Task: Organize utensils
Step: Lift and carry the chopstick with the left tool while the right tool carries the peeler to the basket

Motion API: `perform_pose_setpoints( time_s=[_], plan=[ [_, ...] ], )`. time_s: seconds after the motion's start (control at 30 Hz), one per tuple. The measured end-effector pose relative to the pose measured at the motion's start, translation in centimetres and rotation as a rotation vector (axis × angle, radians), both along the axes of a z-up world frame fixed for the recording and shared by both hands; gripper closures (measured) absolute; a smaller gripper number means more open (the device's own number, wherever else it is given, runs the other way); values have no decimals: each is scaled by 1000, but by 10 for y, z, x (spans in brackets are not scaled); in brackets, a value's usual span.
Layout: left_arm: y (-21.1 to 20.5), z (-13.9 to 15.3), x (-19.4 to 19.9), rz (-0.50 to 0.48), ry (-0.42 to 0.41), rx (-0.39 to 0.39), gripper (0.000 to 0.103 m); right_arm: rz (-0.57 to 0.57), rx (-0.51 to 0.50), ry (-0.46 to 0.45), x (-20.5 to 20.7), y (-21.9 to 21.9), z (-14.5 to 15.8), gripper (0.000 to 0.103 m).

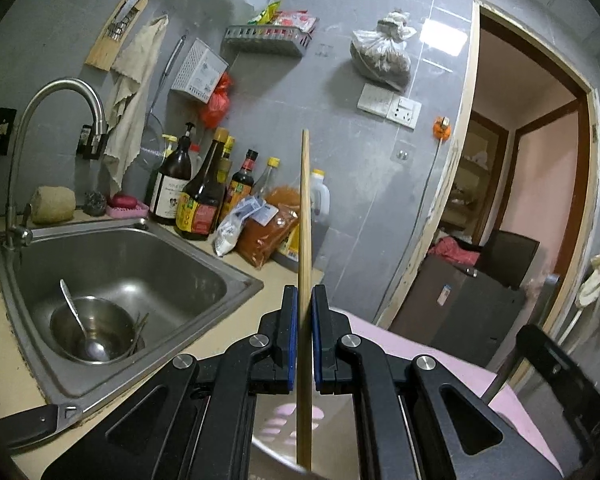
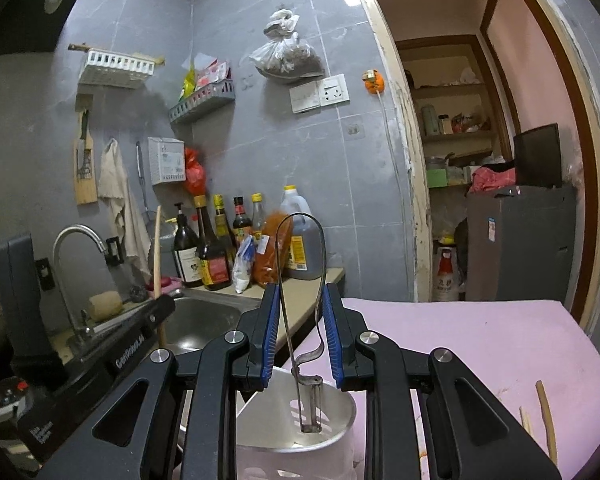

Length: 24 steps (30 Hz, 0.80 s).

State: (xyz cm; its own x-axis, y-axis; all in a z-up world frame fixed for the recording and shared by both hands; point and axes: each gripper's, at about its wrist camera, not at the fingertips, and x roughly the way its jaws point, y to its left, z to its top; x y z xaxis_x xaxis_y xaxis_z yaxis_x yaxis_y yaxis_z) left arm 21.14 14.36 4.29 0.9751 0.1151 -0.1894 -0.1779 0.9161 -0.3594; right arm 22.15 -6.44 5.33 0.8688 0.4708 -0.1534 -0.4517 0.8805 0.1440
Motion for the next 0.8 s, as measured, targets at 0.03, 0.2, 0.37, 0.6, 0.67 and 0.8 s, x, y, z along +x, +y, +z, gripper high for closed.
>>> perform_pose_setpoints(
  time_s=[0.03,0.2,0.37,0.6,0.67,0.8],
  plan=[
    [0,-1,0,1,9,2,99,-1,4,4,1,-1,0,84],
    [-1,-6,1,2,52,24,99,2,26,15,7,-4,0,84],
    [-5,-8,1,-13,74,46,99,47,52,21,9,-3,-2,84],
    [-5,-3,0,-37,82,57,98,87,73,59,12,-1,-7,84],
    [-5,-2,0,-46,90,61,98,85,56,72,14,1,-9,84],
    [-4,-1,-1,-73,104,58,97,89,23,89,13,3,-13,83]
  ],
)
